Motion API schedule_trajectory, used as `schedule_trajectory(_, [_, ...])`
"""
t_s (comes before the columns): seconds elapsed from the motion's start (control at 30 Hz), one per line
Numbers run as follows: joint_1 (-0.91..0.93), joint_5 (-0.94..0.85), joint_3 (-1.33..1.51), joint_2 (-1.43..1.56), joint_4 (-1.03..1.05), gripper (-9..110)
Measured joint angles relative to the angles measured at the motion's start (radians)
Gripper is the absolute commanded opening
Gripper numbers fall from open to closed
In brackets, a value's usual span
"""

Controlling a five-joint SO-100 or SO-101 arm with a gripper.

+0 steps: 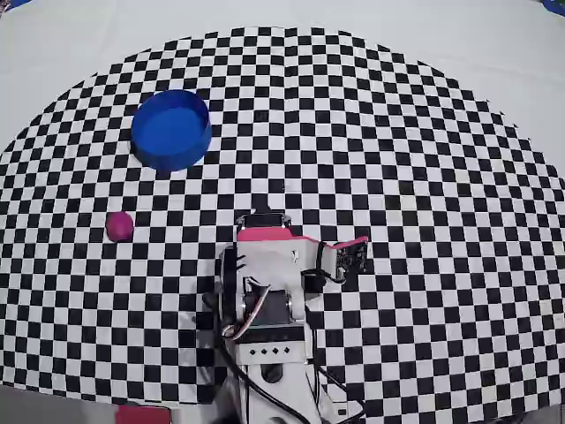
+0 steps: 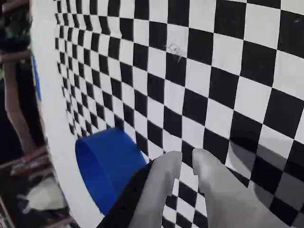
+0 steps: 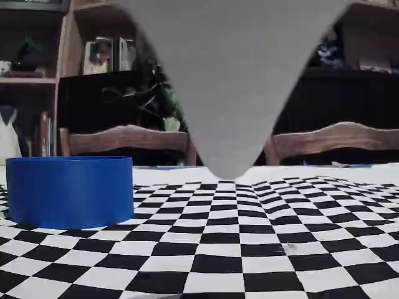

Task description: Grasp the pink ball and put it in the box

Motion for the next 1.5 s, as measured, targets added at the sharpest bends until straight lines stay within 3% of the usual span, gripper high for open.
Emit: schedule_trajectory(1.5, [0.014,0.0,0.002,0.0,0.0,0])
